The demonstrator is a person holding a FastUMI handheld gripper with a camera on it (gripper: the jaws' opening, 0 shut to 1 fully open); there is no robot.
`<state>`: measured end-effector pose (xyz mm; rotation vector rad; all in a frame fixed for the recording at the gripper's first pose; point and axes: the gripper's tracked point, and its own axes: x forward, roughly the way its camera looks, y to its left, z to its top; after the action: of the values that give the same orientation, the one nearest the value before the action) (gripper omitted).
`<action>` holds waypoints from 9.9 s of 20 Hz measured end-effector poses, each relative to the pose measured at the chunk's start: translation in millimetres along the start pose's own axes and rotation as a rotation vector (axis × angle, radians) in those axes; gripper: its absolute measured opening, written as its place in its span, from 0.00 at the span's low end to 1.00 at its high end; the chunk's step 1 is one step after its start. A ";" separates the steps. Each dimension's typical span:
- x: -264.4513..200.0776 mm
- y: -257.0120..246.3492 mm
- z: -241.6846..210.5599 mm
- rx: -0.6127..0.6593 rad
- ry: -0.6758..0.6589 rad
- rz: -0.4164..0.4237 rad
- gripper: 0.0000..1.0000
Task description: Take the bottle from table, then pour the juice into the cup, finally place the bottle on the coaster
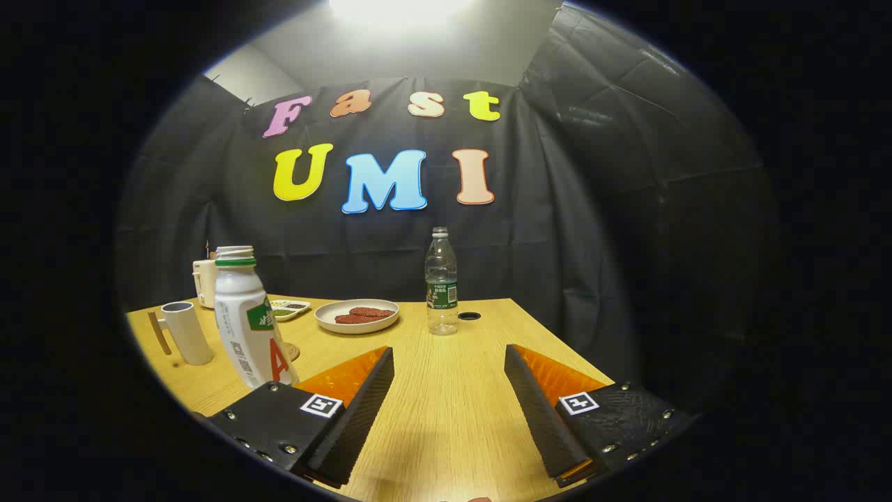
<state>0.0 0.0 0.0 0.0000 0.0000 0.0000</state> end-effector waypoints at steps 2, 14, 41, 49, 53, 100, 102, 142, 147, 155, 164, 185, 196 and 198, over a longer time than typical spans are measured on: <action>5.1 2.3 1.3 -0.020 -0.011 -0.003 0.97; -9.8 14.4 85.1 -0.078 -0.141 -0.045 0.97; -74.5 126.3 6.8 -0.011 0.041 0.194 0.97; -58.4 162.1 5.2 -0.030 0.039 0.243 0.97; -42.6 173.6 5.2 -0.037 0.038 0.248 0.98; 0.9 226.7 38.3 -0.489 0.009 0.157 0.70; 1.9 232.8 42.1 -0.531 -0.005 0.154 0.70; 10.7 301.8 56.7 -1.478 -0.242 -0.034 0.70; 14.0 310.5 63.2 -1.570 -0.288 -0.055 0.70; 11.4 319.9 65.3 -1.651 -0.327 -0.064 0.70; 13.0 324.1 63.9 -1.685 -0.340 -0.061 0.70; 12.7 326.3 67.2 -1.718 -0.347 -0.066 0.69; 14.4 325.4 72.9 -1.746 -0.358 -0.074 0.69; 14.3 325.1 74.3 -1.752 -0.362 -0.076 0.69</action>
<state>14.3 325.1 74.3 -1.7520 -0.3621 -0.0760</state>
